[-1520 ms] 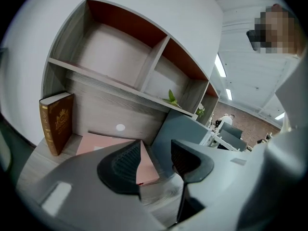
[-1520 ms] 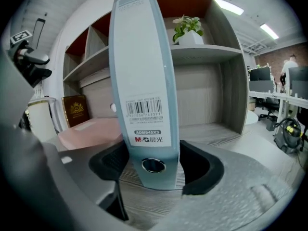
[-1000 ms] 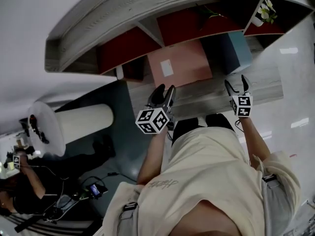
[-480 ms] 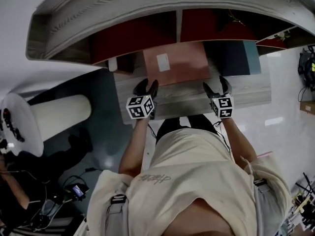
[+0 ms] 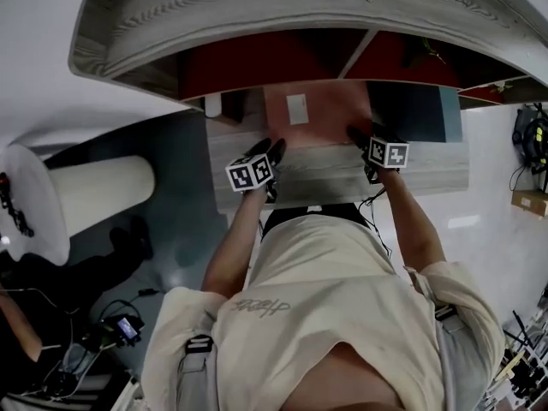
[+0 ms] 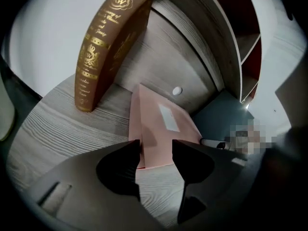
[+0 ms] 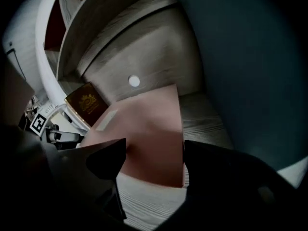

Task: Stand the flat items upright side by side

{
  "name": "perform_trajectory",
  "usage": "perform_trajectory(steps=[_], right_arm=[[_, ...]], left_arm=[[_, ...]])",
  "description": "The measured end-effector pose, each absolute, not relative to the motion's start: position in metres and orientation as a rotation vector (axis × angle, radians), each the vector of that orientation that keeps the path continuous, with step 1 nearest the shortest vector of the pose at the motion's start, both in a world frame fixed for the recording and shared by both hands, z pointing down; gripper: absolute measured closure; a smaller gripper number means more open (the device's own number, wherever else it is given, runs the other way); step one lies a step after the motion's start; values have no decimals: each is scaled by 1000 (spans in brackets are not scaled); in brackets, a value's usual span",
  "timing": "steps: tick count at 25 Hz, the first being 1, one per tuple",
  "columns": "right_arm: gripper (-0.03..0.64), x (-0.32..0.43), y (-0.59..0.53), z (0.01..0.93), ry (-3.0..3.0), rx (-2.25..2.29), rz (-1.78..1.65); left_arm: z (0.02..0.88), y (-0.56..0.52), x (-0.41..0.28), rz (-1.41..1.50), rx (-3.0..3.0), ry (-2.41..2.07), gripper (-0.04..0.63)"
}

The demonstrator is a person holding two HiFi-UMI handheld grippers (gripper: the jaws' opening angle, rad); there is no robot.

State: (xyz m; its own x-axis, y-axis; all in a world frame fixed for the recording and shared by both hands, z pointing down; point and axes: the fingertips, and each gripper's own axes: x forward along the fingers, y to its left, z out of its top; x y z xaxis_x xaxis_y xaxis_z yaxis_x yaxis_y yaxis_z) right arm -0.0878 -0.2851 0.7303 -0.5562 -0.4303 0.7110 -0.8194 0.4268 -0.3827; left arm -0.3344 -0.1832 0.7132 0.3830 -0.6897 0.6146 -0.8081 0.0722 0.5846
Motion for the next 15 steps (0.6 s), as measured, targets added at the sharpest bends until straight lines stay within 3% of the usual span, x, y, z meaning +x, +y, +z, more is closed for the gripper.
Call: perform_trajectory(steps=[15], right_arm=[[236, -87, -235, 737, -2099, 1148, 1084]], left_arm=[[723, -168, -340, 258, 1790, -1249, 377]])
